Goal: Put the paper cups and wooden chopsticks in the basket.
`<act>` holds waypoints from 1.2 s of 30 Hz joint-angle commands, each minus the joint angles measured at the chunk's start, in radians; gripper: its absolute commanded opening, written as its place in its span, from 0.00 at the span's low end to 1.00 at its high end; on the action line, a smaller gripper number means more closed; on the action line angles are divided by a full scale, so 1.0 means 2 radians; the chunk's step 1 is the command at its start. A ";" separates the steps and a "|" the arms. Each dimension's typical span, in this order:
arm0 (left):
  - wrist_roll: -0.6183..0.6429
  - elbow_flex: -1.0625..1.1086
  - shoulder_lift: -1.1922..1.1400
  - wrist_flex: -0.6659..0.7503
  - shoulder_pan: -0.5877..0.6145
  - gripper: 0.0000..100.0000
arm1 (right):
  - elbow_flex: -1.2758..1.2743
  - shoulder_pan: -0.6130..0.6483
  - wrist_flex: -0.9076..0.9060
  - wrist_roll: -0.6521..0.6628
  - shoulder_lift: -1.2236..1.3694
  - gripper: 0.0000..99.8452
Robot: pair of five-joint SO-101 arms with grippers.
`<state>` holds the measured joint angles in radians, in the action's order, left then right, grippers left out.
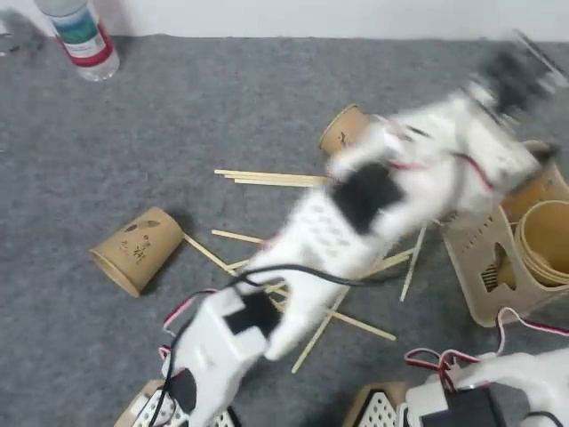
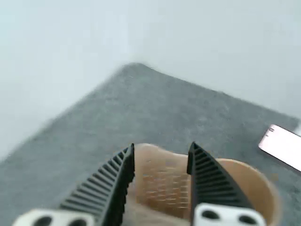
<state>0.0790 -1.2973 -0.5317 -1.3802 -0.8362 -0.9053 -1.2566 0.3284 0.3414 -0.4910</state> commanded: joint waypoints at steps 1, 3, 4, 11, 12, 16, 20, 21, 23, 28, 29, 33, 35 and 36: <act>-0.025 -0.044 0.055 -0.101 0.057 0.18 | 0.105 0.040 -0.191 0.010 -0.040 0.10; -0.042 -0.050 0.071 -0.148 0.084 0.18 | 0.157 0.066 -0.290 0.010 -0.050 0.12; -0.055 -0.052 0.081 -0.169 0.098 0.18 | 0.180 0.077 -0.333 0.010 -0.056 0.12; -0.071 0.017 0.153 -0.189 0.264 0.18 | 0.337 0.171 -0.578 0.010 -0.119 0.12; -0.071 0.040 0.164 -0.189 0.285 0.18 | 0.358 0.191 -0.610 0.010 -0.129 0.11; -0.072 0.135 0.206 -0.189 0.359 0.18 | 0.443 0.284 -0.735 0.010 -0.161 0.06; -0.072 0.230 0.258 -0.189 0.401 0.18 | 0.499 0.418 -0.847 0.011 -0.174 0.04; -0.073 0.254 0.272 -0.189 0.410 0.18 | 0.502 0.459 -0.869 0.011 -0.174 0.04; -0.087 0.306 0.302 -0.189 0.420 0.18 | 0.499 0.537 -0.903 0.011 -0.170 0.04; -0.127 0.422 0.376 -0.185 0.468 0.18 | 0.495 0.652 -0.942 0.027 -0.112 0.04; -0.131 0.439 0.389 -0.180 0.485 0.18 | 0.496 0.662 -0.946 0.028 -0.093 0.04; -0.132 0.513 0.427 -0.170 0.559 0.18 | 0.496 0.673 -0.974 0.028 -0.017 0.04; -0.132 0.563 0.444 -0.168 0.576 0.18 | 0.496 0.674 -0.993 0.028 0.018 0.04; -0.132 0.590 0.453 -0.167 0.577 0.18 | 0.496 0.674 -1.005 0.028 0.034 0.04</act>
<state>-0.1726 -0.2263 0.3030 -1.7300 0.2839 0.0430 0.0783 -1.6310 0.3828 -0.5002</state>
